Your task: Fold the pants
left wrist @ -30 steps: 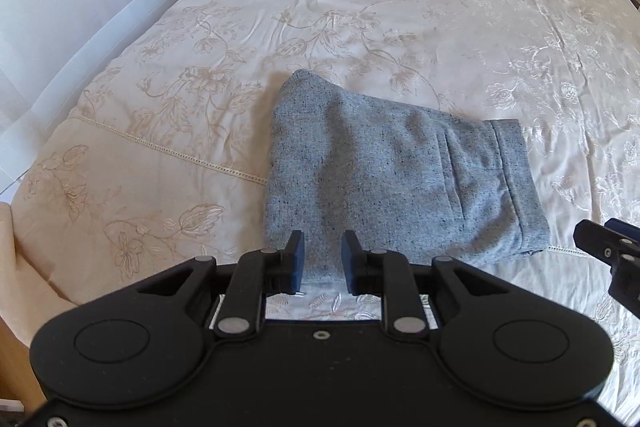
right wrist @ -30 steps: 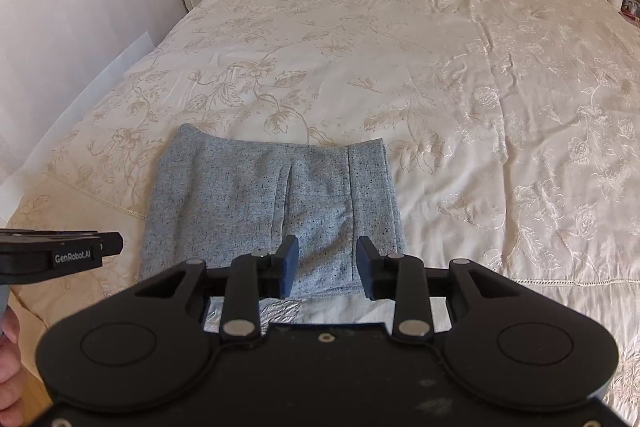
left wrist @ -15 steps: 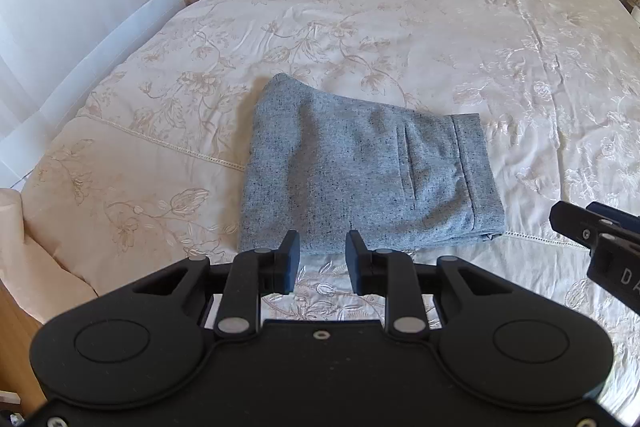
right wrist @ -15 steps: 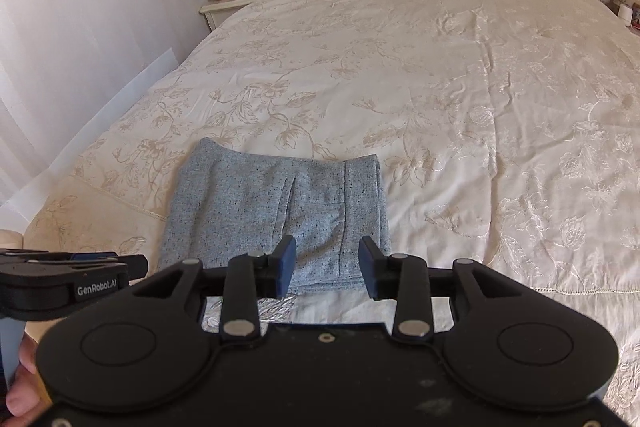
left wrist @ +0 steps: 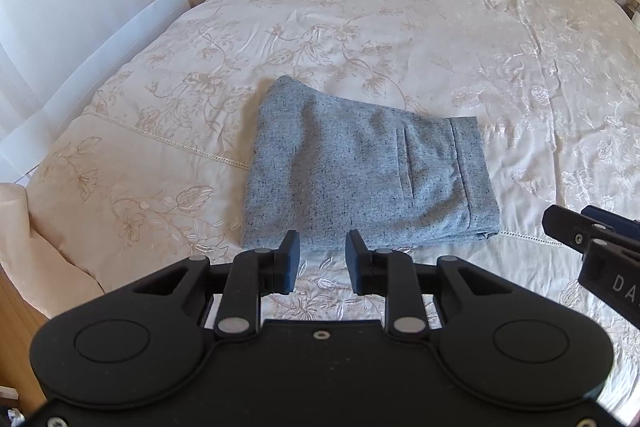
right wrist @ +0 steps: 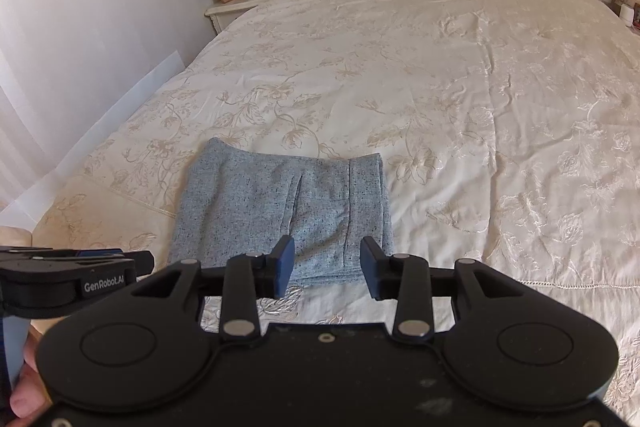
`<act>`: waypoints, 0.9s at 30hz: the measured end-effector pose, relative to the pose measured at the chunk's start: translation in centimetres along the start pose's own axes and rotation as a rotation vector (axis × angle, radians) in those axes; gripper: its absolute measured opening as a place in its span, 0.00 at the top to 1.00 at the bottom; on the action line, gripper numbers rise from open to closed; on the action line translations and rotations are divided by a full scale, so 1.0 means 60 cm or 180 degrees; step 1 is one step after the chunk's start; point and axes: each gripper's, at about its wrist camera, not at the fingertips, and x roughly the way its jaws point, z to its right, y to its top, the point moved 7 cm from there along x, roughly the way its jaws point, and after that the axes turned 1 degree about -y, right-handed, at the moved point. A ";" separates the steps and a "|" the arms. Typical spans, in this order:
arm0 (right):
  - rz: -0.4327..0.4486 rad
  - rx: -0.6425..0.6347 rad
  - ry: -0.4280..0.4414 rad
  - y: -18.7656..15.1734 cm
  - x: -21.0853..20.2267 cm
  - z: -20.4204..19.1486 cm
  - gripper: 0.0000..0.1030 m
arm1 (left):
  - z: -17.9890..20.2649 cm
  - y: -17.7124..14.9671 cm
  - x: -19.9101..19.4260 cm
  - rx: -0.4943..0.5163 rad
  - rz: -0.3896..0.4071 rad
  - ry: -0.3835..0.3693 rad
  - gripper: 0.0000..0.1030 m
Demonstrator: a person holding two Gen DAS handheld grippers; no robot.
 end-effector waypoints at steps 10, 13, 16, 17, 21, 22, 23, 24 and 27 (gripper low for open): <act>0.0013 -0.0068 0.0011 0.002 -0.002 -0.019 0.62 | -0.005 0.003 -0.003 -0.0028 0.0027 -0.0008 0.66; -0.0004 -0.0082 0.0012 0.000 -0.002 -0.023 0.62 | -0.007 0.001 -0.004 -0.0043 0.0024 0.0003 0.66; -0.0011 -0.0086 0.0015 -0.002 -0.002 -0.025 0.62 | -0.009 -0.001 -0.005 -0.0056 0.0022 0.0022 0.66; -0.0009 -0.0083 0.0019 -0.002 -0.003 -0.025 0.62 | -0.010 -0.002 -0.006 -0.0058 0.0020 0.0031 0.66; -0.0016 -0.0079 0.0026 -0.003 -0.003 -0.024 0.62 | -0.011 -0.004 -0.005 -0.0054 0.0006 0.0041 0.66; -0.0018 -0.0079 0.0030 -0.003 -0.003 -0.025 0.62 | -0.011 -0.005 -0.005 -0.0056 0.0000 0.0041 0.66; -0.0021 -0.0080 0.0034 -0.004 -0.003 -0.025 0.62 | -0.010 -0.006 -0.005 -0.0055 -0.0003 0.0043 0.66; -0.0027 -0.0083 0.0039 -0.005 -0.003 -0.025 0.62 | -0.009 -0.006 -0.005 -0.0054 -0.0003 0.0046 0.66; -0.0027 -0.0096 0.0058 -0.008 -0.005 -0.026 0.62 | -0.008 -0.006 -0.006 -0.0057 0.0000 0.0048 0.66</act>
